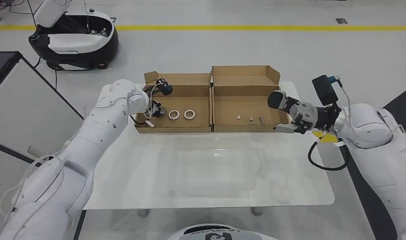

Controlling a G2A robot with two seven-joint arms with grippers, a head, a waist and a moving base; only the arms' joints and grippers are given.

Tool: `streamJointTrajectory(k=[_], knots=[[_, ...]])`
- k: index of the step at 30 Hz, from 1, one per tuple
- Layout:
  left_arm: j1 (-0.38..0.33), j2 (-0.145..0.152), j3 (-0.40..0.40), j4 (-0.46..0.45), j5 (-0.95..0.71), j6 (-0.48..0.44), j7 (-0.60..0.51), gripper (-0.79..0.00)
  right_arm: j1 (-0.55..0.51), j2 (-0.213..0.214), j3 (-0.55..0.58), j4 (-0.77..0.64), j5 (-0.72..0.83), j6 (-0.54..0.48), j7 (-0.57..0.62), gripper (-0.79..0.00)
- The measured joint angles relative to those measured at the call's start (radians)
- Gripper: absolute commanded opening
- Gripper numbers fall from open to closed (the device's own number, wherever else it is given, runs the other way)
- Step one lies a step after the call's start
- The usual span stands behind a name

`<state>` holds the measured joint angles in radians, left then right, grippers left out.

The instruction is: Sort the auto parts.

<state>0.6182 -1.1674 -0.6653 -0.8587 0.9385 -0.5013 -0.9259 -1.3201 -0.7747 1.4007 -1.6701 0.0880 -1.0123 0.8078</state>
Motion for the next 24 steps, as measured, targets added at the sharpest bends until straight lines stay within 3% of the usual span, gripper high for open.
streamJointTrajectory(k=[9,10,11,22,23,24], knots=[[0.000,0.000,0.000,0.000,0.000,0.000,0.000,-0.785,0.000,0.000,0.000,0.000,0.000,0.000,0.000,0.000],[0.000,0.000,0.000,0.000,0.000,0.000,0.000,-0.714,0.000,0.000,0.000,0.000,0.000,0.000,0.000,0.000],[0.000,0.000,0.000,0.000,0.000,0.000,0.000,-0.785,0.000,0.000,0.000,0.000,0.000,0.000,0.000,0.000],[0.020,-0.009,0.009,-0.004,0.020,0.026,-0.023,-0.785,0.000,0.000,0.000,0.000,0.000,0.000,0.000,0.000],[0.019,-0.010,0.009,-0.003,0.022,0.026,-0.024,-0.745,0.000,0.000,0.000,0.000,0.000,0.000,0.000,0.000],[0.018,-0.012,0.011,0.000,0.025,0.025,-0.029,-0.576,0.000,0.000,0.000,0.000,0.000,0.000,0.000,0.000]])
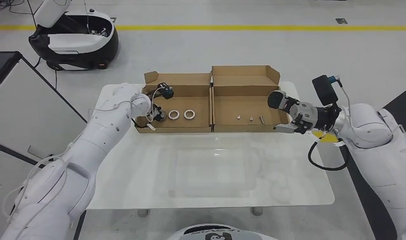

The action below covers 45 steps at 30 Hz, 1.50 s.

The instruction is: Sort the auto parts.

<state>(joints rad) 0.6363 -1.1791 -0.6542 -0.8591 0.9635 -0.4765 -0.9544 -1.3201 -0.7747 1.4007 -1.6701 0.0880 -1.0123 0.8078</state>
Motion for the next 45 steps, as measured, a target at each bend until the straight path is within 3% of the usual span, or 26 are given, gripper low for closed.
streamJointTrajectory(k=[2,4,6,7,16,23,29,36,40,45], knots=[[-0.001,-0.003,0.002,0.004,0.000,-0.002,-0.005,-0.437,0.000,0.000,0.000,0.000,0.000,0.000,0.000,0.000],[-0.002,-0.006,0.005,0.011,0.006,0.001,-0.009,-0.348,0.000,0.000,0.000,0.000,0.000,0.000,0.000,0.000],[-0.002,-0.010,0.006,0.019,0.004,0.002,-0.009,-0.080,0.000,0.000,0.000,0.000,0.000,0.000,0.000,0.000],[-0.003,-0.011,0.006,0.023,0.004,0.002,-0.008,0.000,0.000,0.000,0.000,0.000,0.000,0.000,0.000,0.000],[-0.009,-0.013,-0.014,0.024,0.001,0.004,0.014,0.000,0.000,0.000,0.000,0.000,0.000,0.000,0.000,0.000],[0.027,0.027,-0.097,-0.086,-0.014,-0.060,0.080,0.000,0.000,0.000,0.000,0.000,0.000,0.000,0.000,0.000],[0.139,0.096,-0.224,-0.285,-0.033,-0.207,0.138,0.000,0.000,0.000,0.000,0.000,0.000,0.000,0.000,0.000],[0.347,0.180,-0.424,-0.546,-0.061,-0.389,0.216,0.000,0.000,0.000,0.000,0.000,0.000,0.000,0.000,0.000],[0.461,0.217,-0.539,-0.638,-0.097,-0.503,0.279,0.000,0.000,0.000,0.000,0.000,0.000,0.000,0.000,0.000],[0.598,0.262,-0.648,-0.756,-0.165,-0.537,0.360,0.000,0.000,0.000,0.000,0.000,0.000,0.000,0.000,0.000]])
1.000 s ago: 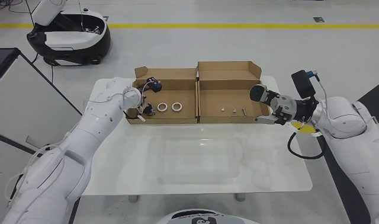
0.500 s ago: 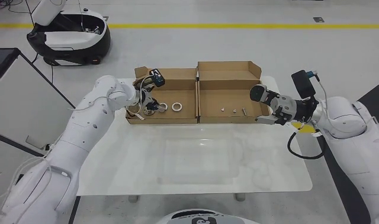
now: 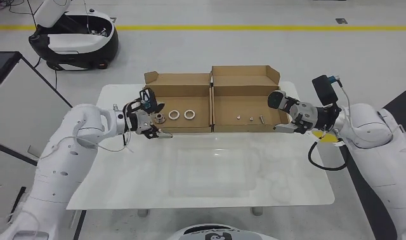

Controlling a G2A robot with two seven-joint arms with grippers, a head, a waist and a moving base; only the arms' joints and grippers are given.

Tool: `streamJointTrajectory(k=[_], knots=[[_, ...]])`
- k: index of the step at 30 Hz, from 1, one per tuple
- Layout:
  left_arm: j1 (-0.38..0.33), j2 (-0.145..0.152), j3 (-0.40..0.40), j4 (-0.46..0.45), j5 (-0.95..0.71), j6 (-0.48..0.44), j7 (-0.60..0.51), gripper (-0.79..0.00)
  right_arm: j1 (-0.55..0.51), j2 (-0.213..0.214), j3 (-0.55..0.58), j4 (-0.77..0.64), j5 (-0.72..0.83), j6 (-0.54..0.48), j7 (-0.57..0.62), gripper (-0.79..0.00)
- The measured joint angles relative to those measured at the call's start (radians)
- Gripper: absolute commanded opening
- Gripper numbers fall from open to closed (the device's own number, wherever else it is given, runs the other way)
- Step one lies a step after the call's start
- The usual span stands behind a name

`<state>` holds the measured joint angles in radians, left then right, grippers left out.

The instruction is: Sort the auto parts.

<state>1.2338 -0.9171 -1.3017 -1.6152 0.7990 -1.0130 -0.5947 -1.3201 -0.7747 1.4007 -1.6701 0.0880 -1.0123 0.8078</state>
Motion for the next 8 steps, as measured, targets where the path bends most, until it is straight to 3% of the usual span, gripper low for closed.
streamJointTrajectory(k=[6,8], knots=[[0.123,0.063,-0.083,-0.115,-0.073,0.001,0.107,0.000,0.000,0.000,0.000,0.000,0.000,0.000,0.000,-0.001],[0.125,0.064,-0.084,-0.116,-0.074,0.001,0.108,0.000,0.000,0.000,0.000,0.000,0.000,0.000,0.000,-0.001]])
